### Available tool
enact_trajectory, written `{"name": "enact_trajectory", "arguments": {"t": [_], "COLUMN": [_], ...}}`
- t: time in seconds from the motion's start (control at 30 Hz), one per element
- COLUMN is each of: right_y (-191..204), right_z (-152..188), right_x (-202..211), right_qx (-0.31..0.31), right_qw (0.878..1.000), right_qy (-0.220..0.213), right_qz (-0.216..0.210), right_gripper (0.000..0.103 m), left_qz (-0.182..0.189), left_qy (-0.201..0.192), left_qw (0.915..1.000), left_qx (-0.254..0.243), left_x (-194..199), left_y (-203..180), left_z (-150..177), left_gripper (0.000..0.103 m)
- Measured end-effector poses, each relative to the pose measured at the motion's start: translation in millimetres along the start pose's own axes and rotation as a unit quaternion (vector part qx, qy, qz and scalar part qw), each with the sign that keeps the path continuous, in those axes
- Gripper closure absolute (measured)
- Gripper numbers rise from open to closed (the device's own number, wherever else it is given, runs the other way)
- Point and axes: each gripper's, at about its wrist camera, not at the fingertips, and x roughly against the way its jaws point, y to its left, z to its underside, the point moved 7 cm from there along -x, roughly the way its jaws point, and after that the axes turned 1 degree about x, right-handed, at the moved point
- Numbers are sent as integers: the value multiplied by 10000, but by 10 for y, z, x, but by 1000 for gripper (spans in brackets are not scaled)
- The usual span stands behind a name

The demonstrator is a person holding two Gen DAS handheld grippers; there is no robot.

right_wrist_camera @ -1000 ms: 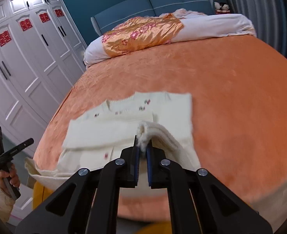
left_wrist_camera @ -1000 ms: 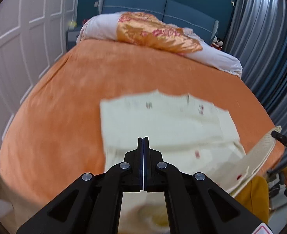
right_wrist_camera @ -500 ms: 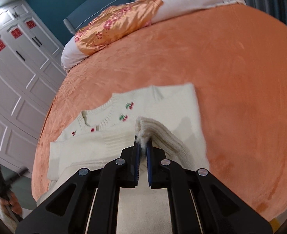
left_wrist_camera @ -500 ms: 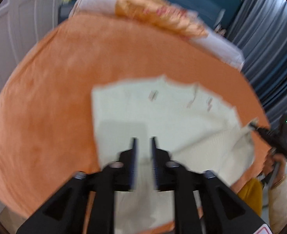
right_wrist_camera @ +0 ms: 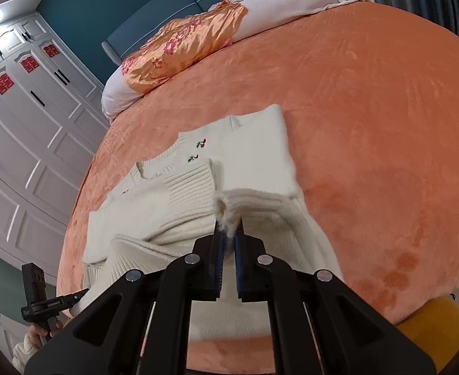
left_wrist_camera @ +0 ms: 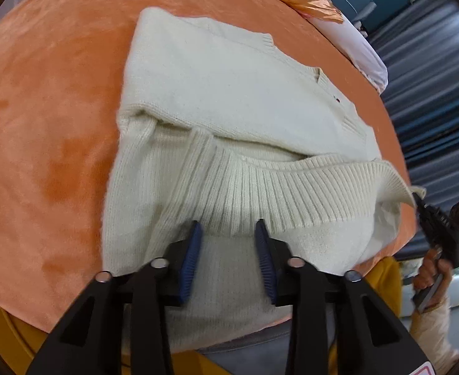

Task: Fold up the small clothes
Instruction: 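Grasp the ribbed hem with both grippers and fold it toward the collar, then lay the hem onto the collar and open both grippers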

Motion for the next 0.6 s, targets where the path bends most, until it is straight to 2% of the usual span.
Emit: {"name": "enact_trajectory", "arguments": {"t": [0.03,0.07,0.13,0.2,0.23,0.3,0.4,0.43,0.5,0.57,0.6], "right_y": [4,2,3,7,14,16,29,31,34,28,29], "right_z": [11,11,13,16,15,11,4,6,16,17,17], "right_x": [17,32,60,73,74,82,110,125,157,164,173], "right_qx": [-11,-23,-19,19,23,13,-22,-21,-26,-27,-31], "right_qw": [10000,10000,10000,10000,10000,10000,9999,9999,9999,9999,9999], "right_qy": [-11,-28,-47,-47,-44,-54,-94,-105,-122,-123,-126], "right_qz": [-20,-33,-60,-54,-60,-69,-95,-91,-86,-81,-82], "right_gripper": [98,98,98,98,98,98,98,98,98,98,98], "left_qz": [-67,-11,86,-32,-146,-340,-494,-432,-299,-305,-300], "left_qy": [-48,-178,-482,-672,-657,-532,-260,-175,-42,-27,-49], "left_qw": [10000,9998,9987,9977,9977,9979,9984,9989,9995,9994,9993], "left_qx": [-43,-3,109,-17,-78,-131,-62,-54,-117,-183,-197], "left_x": [33,123,283,391,385,287,87,47,-46,-82,-82], "left_y": [6,-17,-7,-12,2,67,196,213,179,173,181], "left_z": [-9,-17,-92,-196,-240,-321,-362,-350,-316,-301,-305], "left_gripper": [100,103,103,93,90,75,74,73,64,64,78]}}
